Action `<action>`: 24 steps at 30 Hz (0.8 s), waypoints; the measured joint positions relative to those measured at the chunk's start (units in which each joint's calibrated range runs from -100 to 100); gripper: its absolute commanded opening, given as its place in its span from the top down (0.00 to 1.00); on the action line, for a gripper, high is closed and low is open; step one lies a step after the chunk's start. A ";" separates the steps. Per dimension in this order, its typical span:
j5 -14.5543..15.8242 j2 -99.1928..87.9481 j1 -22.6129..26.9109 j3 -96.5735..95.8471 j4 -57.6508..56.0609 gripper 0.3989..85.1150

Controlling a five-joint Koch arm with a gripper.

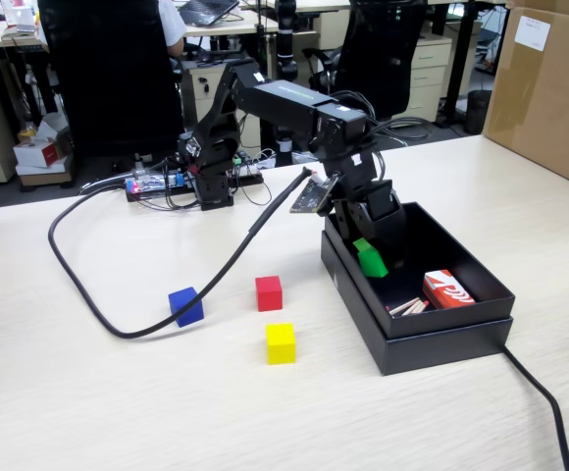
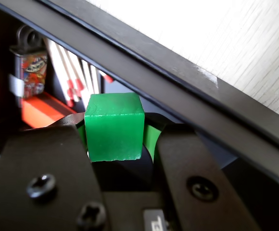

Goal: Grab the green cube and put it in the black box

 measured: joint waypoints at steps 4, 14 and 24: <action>0.00 0.78 0.20 -2.28 0.70 0.88; -0.15 1.04 0.63 -4.11 0.77 0.69; -0.10 -2.33 0.63 -6.30 0.85 0.46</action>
